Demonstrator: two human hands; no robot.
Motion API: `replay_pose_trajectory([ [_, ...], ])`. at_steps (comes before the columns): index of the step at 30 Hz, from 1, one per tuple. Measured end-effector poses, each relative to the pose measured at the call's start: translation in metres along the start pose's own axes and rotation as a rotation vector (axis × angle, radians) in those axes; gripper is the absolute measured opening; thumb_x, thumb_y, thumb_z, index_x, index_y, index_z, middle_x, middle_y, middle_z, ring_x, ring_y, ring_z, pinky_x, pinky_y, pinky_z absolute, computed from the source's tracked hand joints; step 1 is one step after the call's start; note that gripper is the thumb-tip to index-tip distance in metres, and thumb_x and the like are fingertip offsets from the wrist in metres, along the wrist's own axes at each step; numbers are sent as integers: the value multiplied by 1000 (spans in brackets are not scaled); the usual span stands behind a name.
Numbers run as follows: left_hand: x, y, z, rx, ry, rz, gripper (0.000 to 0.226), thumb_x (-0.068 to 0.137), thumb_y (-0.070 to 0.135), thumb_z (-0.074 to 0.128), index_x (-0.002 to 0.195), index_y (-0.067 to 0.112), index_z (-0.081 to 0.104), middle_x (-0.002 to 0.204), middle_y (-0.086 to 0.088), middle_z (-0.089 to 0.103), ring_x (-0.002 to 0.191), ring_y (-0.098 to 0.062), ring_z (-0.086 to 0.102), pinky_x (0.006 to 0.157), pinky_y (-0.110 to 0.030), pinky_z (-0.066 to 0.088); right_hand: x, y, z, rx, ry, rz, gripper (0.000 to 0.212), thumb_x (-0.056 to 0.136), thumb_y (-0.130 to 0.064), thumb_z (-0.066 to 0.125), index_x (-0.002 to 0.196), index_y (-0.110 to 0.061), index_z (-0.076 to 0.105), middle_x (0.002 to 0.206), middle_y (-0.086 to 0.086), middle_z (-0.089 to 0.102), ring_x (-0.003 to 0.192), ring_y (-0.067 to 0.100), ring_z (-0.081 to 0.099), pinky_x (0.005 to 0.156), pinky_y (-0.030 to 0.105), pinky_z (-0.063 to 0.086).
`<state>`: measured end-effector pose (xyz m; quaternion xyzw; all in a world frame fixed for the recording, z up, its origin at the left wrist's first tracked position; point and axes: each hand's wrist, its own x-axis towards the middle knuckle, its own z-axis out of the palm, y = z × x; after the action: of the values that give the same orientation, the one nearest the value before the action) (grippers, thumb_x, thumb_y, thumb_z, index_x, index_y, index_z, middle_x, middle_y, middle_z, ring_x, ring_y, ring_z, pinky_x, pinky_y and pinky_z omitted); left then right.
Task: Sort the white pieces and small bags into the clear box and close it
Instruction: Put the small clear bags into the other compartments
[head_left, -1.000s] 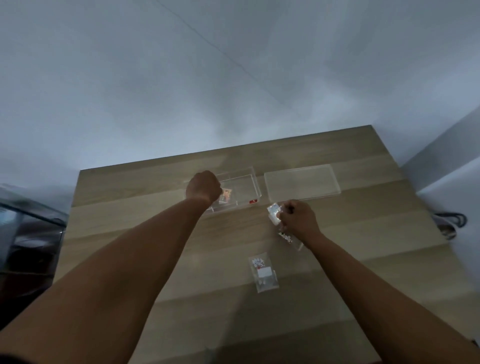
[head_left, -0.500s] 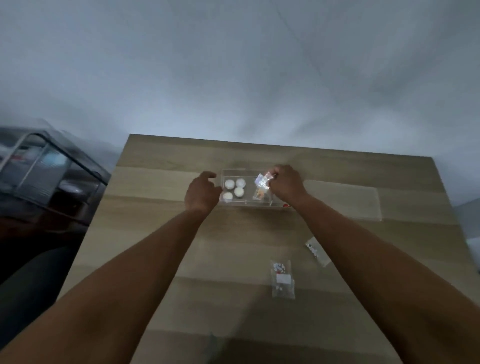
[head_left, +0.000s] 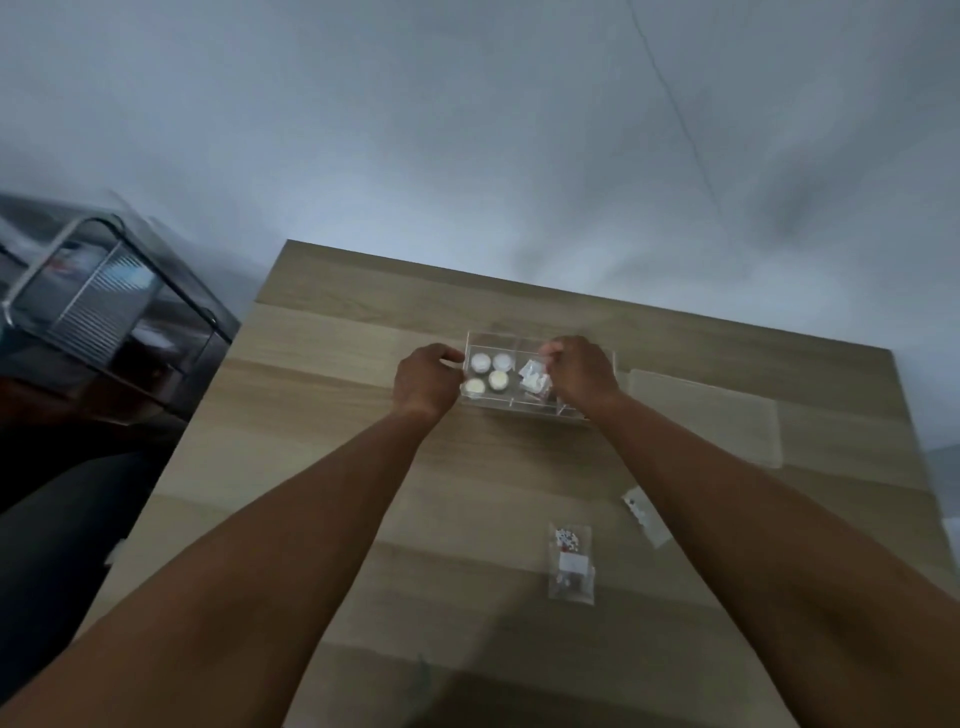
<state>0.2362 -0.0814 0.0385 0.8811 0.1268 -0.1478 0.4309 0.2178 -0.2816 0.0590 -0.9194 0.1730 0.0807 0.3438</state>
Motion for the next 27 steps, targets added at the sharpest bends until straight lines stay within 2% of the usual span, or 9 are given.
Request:
replay_pose_trajectory([
  [4, 0, -1, 0, -17, -10, -5, 26, 79, 16, 67, 103, 24, 74, 105, -5, 76, 91, -25, 74, 83, -42, 61, -13, 4, -8, 36, 72, -78, 31, 90, -4, 47, 107, -13, 72, 115, 8, 72, 107, 24, 65, 93, 31, 48],
  [8, -7, -5, 2, -61, 8, -5, 29, 81, 23, 69, 110, 20, 71, 102, -8, 76, 91, -27, 73, 84, -45, 60, -37, 17, -22, 159, 155, -112, 23, 90, -5, 52, 100, -9, 73, 102, 10, 75, 78, 29, 71, 78, 43, 58],
  [10, -16, -8, 3, -90, 61, 4, 28, 83, 28, 69, 110, 21, 68, 96, -3, 74, 89, -24, 71, 84, -44, 60, -52, 29, -28, 195, 184, -78, 18, 88, -9, 57, 95, -11, 73, 94, 7, 76, 68, 23, 70, 72, 38, 60],
  [12, -29, -11, 6, -118, 106, 11, 23, 83, 34, 69, 104, 25, 67, 92, 1, 70, 85, -20, 68, 83, -40, 58, -68, 45, -33, 196, 202, -42, 14, 87, -13, 61, 95, -11, 72, 90, 8, 75, 69, 18, 69, 72, 30, 57],
  [15, -51, -15, 15, -76, 96, 36, 21, 85, 40, 67, 97, 24, 66, 94, 1, 71, 82, -15, 61, 76, -29, 48, -90, 74, -34, 172, 207, 38, 13, 85, -16, 65, 94, -10, 73, 86, 10, 75, 72, 19, 68, 76, 34, 56],
  [17, -68, -19, 23, -36, 35, 50, 20, 86, 40, 66, 94, 22, 69, 92, 0, 72, 82, -17, 63, 76, -31, 49, -103, 93, -33, 179, 207, 103, 11, 84, -16, 67, 90, -9, 73, 86, 11, 75, 76, 21, 69, 75, 34, 55],
  [21, -104, -28, 47, 77, -170, 137, 14, 85, 37, 69, 89, 23, 70, 91, 1, 72, 89, -19, 68, 81, -34, 53, -124, 126, -28, 102, 220, 228, 11, 80, -18, 70, 87, -11, 75, 91, 11, 74, 85, 24, 67, 74, 23, 41],
  [24, -126, -33, 66, 180, -291, 192, 25, 82, 36, 72, 101, 20, 69, 100, 0, 71, 95, -18, 66, 83, -32, 51, -138, 145, -26, 83, 224, 267, 15, 78, -17, 70, 90, -10, 74, 95, 15, 72, 92, 29, 65, 77, 26, 43],
  [27, -141, -34, 83, 306, -383, 218, 45, 76, 42, 78, 113, 20, 65, 110, -4, 64, 101, -21, 62, 85, -31, 48, -149, 157, -24, 32, 193, 295, 26, 76, -19, 69, 101, -11, 72, 103, 19, 67, 101, 32, 58, 87, 33, 46],
])
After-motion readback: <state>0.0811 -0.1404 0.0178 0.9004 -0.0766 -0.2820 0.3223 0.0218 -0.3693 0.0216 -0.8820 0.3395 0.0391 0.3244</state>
